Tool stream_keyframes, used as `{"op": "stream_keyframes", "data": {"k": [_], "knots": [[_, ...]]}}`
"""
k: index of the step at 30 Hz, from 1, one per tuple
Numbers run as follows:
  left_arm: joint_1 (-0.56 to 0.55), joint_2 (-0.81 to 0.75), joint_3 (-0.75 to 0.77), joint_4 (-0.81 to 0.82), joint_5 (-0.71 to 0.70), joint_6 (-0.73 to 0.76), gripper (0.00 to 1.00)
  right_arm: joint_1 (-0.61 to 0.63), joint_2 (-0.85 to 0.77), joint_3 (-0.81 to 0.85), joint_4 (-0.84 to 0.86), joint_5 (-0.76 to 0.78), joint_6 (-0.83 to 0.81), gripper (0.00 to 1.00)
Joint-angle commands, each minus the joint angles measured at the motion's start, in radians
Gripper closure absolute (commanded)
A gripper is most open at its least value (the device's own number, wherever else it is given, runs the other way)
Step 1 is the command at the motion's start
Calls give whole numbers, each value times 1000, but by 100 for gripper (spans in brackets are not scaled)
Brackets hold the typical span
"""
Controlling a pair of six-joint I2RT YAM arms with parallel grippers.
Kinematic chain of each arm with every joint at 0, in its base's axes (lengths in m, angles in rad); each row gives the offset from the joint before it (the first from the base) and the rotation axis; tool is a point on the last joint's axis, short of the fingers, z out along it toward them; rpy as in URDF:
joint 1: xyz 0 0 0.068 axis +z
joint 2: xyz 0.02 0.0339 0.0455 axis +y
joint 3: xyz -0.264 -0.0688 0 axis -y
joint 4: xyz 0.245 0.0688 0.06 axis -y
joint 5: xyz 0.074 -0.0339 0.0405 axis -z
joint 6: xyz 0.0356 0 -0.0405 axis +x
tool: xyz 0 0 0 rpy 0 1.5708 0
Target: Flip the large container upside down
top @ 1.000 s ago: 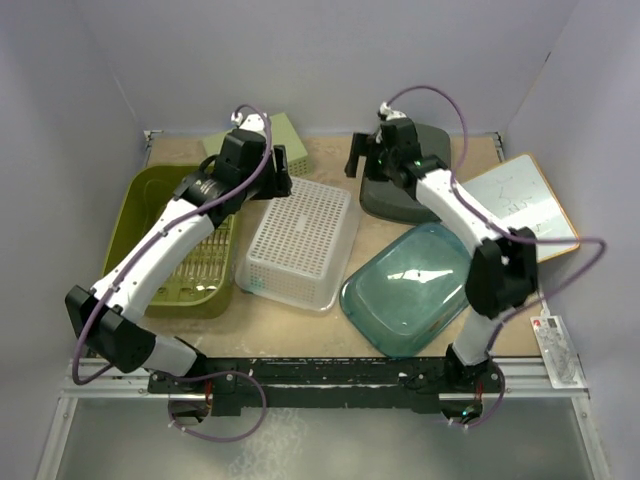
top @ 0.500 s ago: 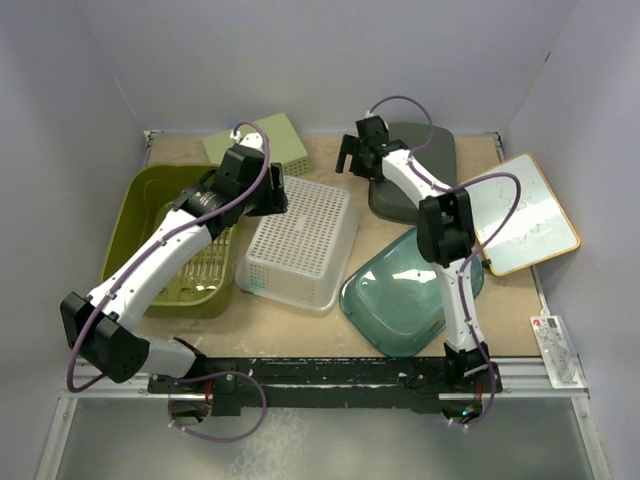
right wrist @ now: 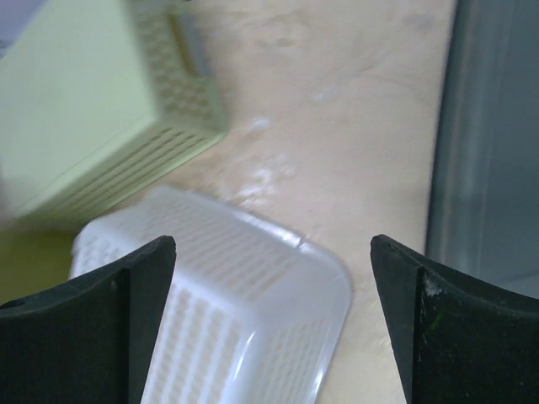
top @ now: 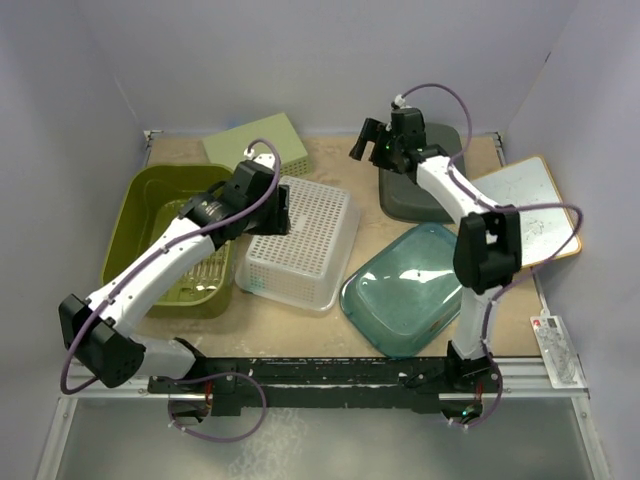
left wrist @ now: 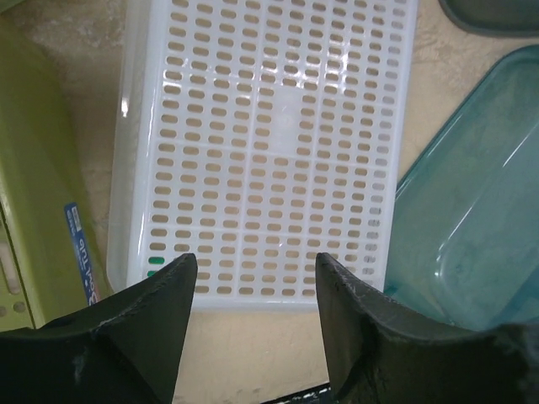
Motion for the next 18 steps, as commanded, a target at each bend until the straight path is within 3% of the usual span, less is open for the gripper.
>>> {"op": "stream_keyframes", "data": {"k": [1,6,9,14,18], "knots": [[-48,-71,-26,-72,-32,25,45,13,-242,-215,225,-225,-48,0],[-164,-108,-48,-199,-120,-56,47,13,-452,-475,257,-279,-110,0],[-230,-127,-95,-218,-123,-143,47,12,-548,-575,206,-227,-157,0],[-264,-121,-240,-107,-115,-229,47,12,-671,-680,126,-135,-202,0],[-262,-81,-253,44,-184,-204,46,12,-726,-706,89,-111,-214,0]]}}
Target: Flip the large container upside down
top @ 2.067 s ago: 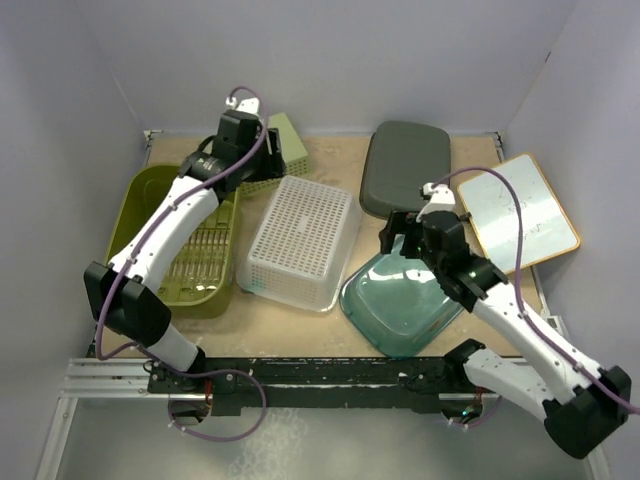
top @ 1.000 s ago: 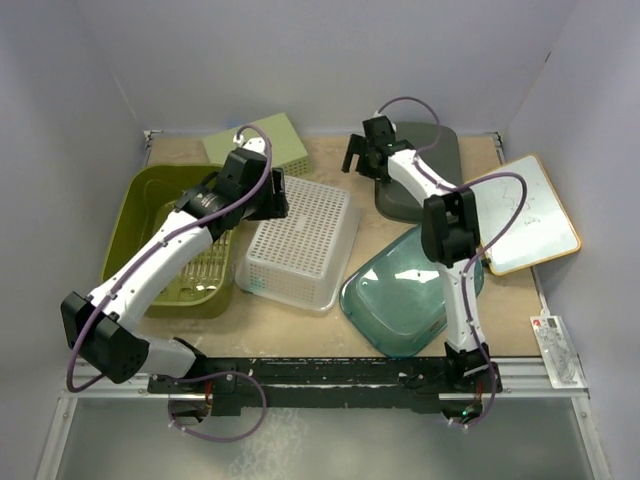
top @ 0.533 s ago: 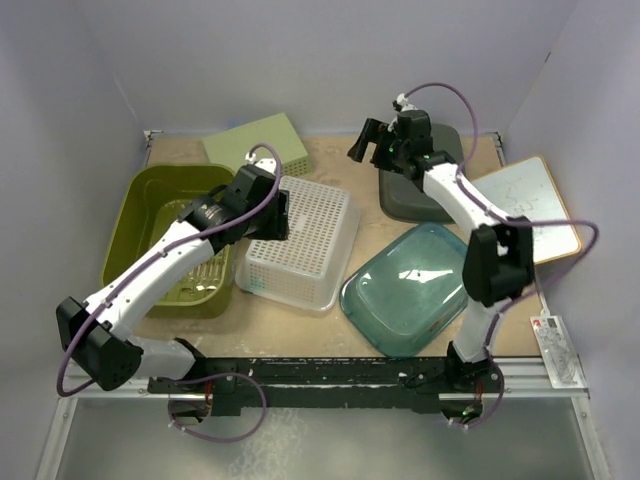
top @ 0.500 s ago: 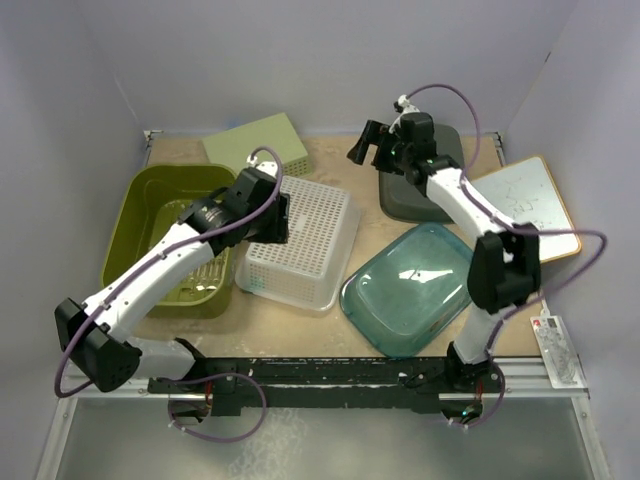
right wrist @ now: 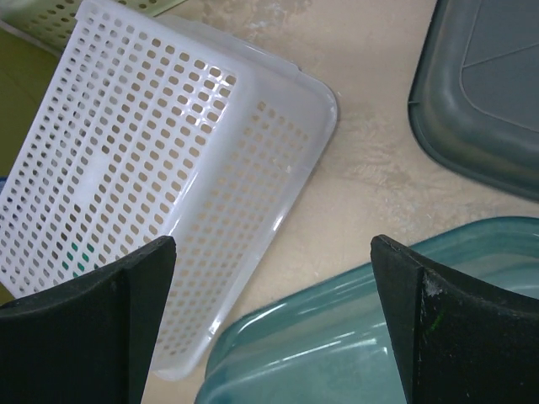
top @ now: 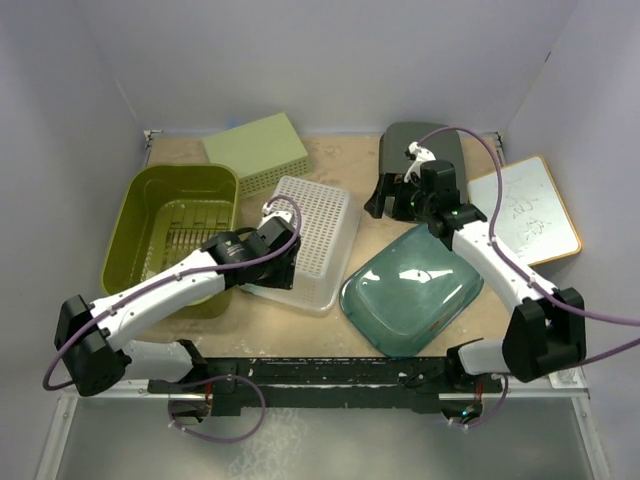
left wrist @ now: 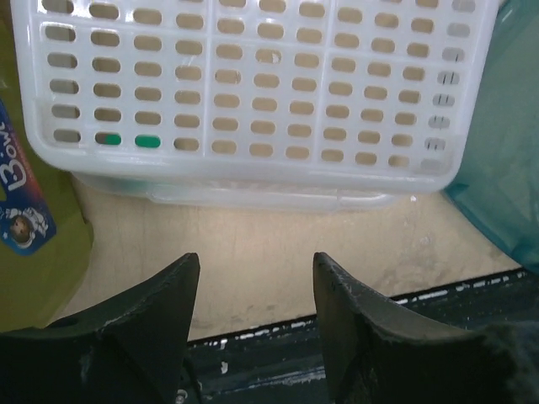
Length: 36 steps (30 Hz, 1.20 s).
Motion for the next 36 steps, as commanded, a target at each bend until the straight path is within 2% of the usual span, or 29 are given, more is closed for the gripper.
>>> {"op": "stream_keyframes", "data": {"k": [1,7,12,17,23,32,36], "knots": [[7,44,10,222,-105,-3,46,-2,-80,-10,-30,52,-50,0],[88,218,91,379,-101,121,46,-2,-129,-17,-63,79,-57,0],[203,323,145,524,7,185,46,-2,-157,-22,-85,92,-61,0],[207,426,251,512,48,232,47,-2,-176,-26,-103,95,-58,0],[208,358,250,463,46,224,48,-2,-213,-44,-109,101,-54,0],[222,259,182,362,-157,135,48,-2,-177,-85,-52,68,-32,0],[287,263,229,382,-145,108,48,0,-144,-156,60,-79,70,1]]}}
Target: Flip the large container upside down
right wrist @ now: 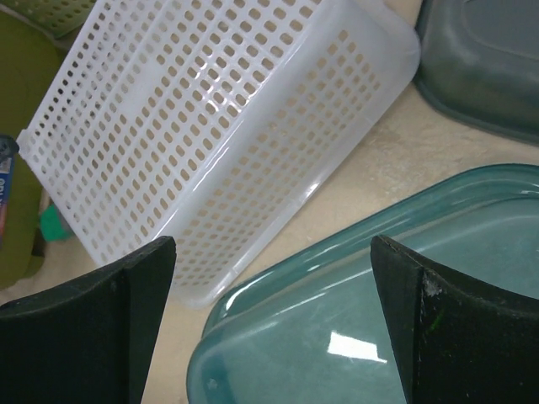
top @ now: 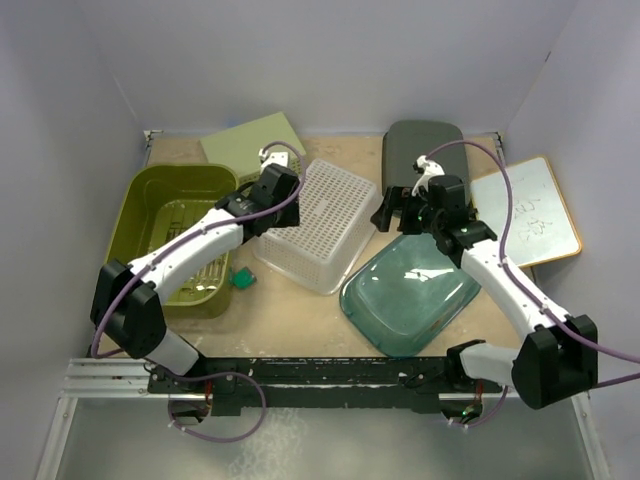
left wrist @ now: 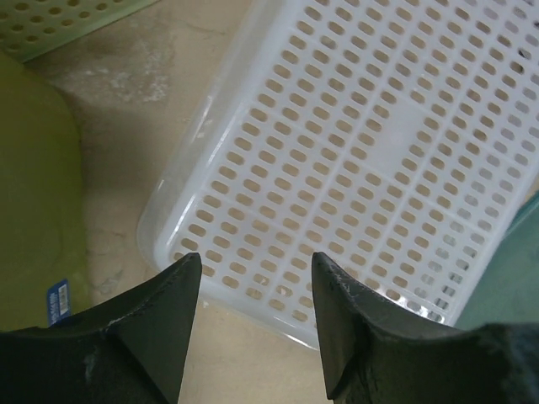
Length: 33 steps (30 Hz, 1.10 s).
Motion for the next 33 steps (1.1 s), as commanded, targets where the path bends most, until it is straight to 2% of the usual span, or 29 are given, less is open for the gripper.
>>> {"op": "stream_keyframes", "data": {"k": [1,6,9,12,15,21,25,28,33], "knots": [[73,-6,71,21,-33,-42,47,2,34,-80,174,-165,120,1],[182,174,327,2,-15,12,47,36,119,-138,348,-235,231,2],[251,337,503,-3,54,17,47,74,193,-98,369,-232,245,3],[287,456,627,3,16,33,47,116,235,-58,357,-205,238,3],[317,544,683,59,-4,50,47,133,264,-48,362,-196,243,3],[336,657,699,197,-25,93,47,134,334,-8,390,-199,273,3],[342,720,715,148,-17,106,48,134,388,31,402,-203,268,3],[344,672,605,166,-1,90,48,134,436,87,373,-196,236,3],[345,497,319,263,67,33,49,134,519,173,365,-211,197,3]]}}
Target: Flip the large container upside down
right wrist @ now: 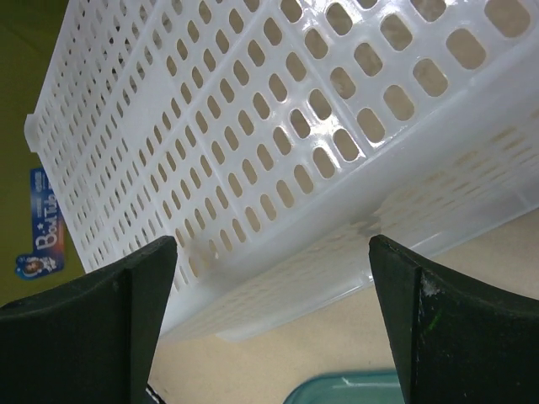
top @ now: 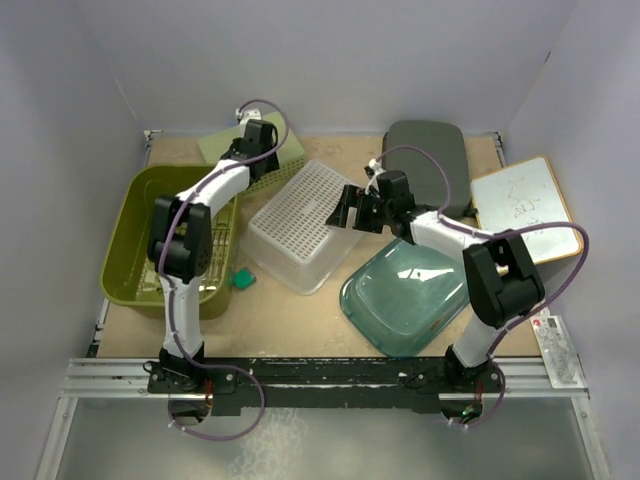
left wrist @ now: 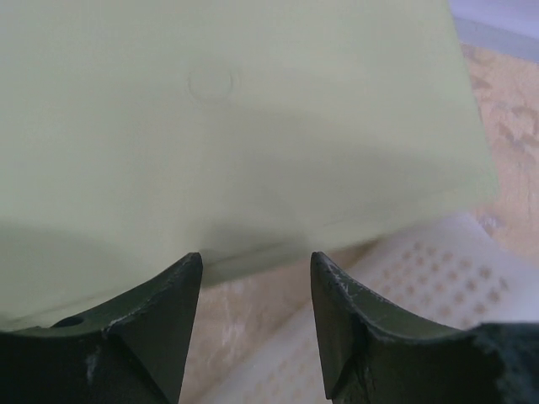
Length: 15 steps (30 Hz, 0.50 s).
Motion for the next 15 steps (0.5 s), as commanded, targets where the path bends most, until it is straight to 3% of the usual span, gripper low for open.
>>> {"op": "stream_keyframes", "data": {"k": [1,7,15], "knots": [[7,-151,-212,12,91,-61,48,1,54,108,45,-24,-50,3],[-15,-283,-432,40,158,-98,50,1,123,163,42,-26,-61,3],[-74,-430,-327,-81,128,-88,50,1,124,205,-10,-38,-96,4]]}}
